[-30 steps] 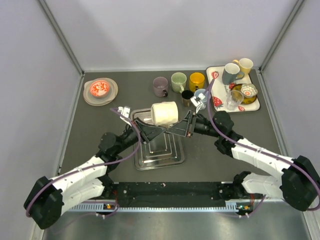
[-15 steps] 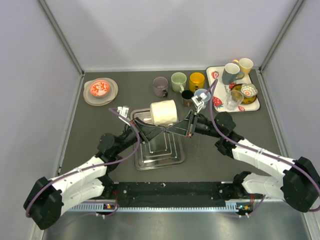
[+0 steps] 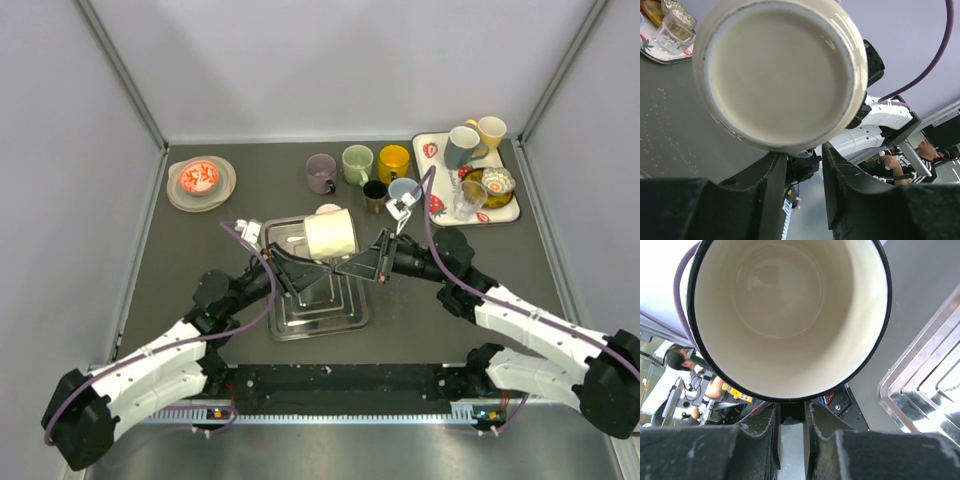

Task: Turn the mug right side up

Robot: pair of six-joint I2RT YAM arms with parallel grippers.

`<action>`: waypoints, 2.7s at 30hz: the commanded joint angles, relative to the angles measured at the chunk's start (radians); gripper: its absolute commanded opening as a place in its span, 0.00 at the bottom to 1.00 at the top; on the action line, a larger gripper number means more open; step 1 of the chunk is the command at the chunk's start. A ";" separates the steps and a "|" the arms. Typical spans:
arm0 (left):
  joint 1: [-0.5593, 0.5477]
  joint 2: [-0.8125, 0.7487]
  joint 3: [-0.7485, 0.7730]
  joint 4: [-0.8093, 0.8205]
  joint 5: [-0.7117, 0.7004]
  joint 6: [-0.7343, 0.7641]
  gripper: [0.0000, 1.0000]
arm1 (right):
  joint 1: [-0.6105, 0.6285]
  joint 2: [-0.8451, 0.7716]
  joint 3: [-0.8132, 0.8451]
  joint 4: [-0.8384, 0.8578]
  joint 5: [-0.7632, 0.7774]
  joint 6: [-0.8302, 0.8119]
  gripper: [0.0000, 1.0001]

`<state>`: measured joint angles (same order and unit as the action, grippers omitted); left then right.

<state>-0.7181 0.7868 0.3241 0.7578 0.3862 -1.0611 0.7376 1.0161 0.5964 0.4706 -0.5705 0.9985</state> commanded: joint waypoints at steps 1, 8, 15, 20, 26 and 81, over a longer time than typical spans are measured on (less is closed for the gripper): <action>0.000 -0.054 -0.014 0.064 -0.001 0.043 0.41 | -0.014 -0.047 0.046 0.023 0.055 -0.043 0.00; 0.000 -0.057 -0.016 0.058 -0.004 0.044 0.48 | -0.010 -0.060 0.046 0.013 0.064 -0.058 0.00; 0.006 -0.188 -0.019 -0.167 -0.144 0.098 0.52 | -0.010 -0.103 0.186 -0.341 0.173 -0.233 0.00; 0.006 -0.307 -0.040 -0.337 -0.309 0.110 0.54 | -0.010 -0.087 0.298 -0.529 0.239 -0.336 0.00; 0.006 -0.408 0.009 -0.627 -0.545 0.128 0.53 | -0.007 0.044 0.546 -0.817 0.395 -0.500 0.00; 0.008 -0.302 0.109 -1.011 -0.652 0.199 0.72 | -0.152 0.602 0.546 -1.043 0.830 -0.695 0.00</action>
<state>-0.7151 0.4671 0.4145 -0.2741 -0.2588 -0.8860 0.5915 1.5963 1.0790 -0.6277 0.2455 0.3084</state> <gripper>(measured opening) 0.717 0.136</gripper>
